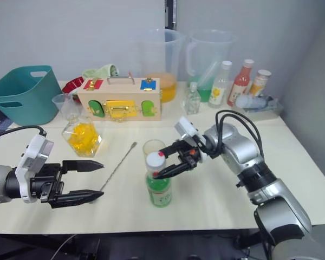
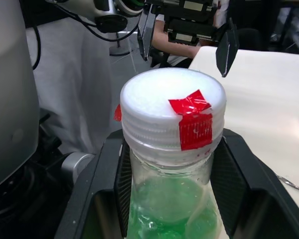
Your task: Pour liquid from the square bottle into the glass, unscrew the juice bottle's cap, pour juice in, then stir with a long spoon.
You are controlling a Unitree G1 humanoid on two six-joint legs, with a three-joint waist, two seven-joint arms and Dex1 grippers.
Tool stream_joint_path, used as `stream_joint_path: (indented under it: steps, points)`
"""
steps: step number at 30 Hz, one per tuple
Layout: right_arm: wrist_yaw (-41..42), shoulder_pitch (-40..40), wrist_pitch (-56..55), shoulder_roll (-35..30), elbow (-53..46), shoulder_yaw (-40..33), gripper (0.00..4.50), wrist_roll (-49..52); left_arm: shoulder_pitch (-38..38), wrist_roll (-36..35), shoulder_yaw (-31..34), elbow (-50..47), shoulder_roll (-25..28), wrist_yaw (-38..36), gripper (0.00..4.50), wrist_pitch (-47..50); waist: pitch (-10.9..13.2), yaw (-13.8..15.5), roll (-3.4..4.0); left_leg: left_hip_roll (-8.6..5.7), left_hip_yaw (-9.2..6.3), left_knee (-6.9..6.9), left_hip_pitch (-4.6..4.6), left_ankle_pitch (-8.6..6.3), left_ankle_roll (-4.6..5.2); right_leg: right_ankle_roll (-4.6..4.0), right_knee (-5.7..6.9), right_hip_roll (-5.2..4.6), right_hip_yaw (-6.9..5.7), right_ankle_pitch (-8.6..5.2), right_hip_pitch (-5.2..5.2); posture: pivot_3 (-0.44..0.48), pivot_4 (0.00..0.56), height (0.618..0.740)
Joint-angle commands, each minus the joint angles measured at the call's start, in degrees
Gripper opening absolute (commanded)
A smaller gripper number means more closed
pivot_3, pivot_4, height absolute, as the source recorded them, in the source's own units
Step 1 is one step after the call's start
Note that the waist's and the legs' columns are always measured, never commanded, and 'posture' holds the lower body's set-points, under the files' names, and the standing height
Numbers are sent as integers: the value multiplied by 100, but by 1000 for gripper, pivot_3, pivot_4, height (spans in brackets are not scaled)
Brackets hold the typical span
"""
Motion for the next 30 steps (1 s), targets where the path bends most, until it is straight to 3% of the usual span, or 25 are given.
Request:
stream_joint_path:
  steps: [1, 5, 9, 16, 22, 30]
  points:
    - [-775, 304, 452, -166, -1028, -800, 1661, 173, -379, 73, -295, 154, -69, -203, 4500, -216, 0, 29, 0, -2, 1, 1, -10, 1, -1, -1, 4, -1, 1, 0, -11, 0, 150, 740]
    - [-2121, 1175, 1457, -505, -2608, -1525, 1661, 503, -856, 123, -743, 380, -229, -452, 4500, -278, 0, 97, -1, -4, 4, 10, -64, 13, -21, -3, 83, -3, 2, 2, -82, 0, 150, 740]
    - [-3695, 1777, 2258, -440, -3870, -2015, 1661, 732, -1171, 284, -1096, 627, -309, -790, 4500, -391, 0, 49, -1, -2, 4, 12, -69, 14, -20, -4, 84, 4, 1, 2, -83, 0, 150, 740]
    - [-6163, 2680, 2940, 294, -5284, -2166, 1661, 498, -2158, 777, -1965, 1400, -697, -1439, 4500, -608, 0, 62, -2, -10, 6, 26, -63, 16, -19, -6, 86, 15, 2, 3, -72, 0, 150, 740]
    - [-6984, 3096, 3192, 642, -5570, -2085, 1661, 454, -2599, 1075, -2255, 1786, -816, -1842, 4500, -699, 0, 39, -2, -11, 5, 35, -62, 17, -18, -6, 96, 20, 1, 3, -71, 0, 150, 740]
    - [-6982, 3244, 3465, 632, -5458, -1996, 1661, 845, -2573, 1248, -2195, 1801, -869, -1921, 4500, -775, -1, 39, -3, -7, 2, 35, -44, 16, -16, -6, 92, 25, 0, 3, -50, 0, 150, 740]
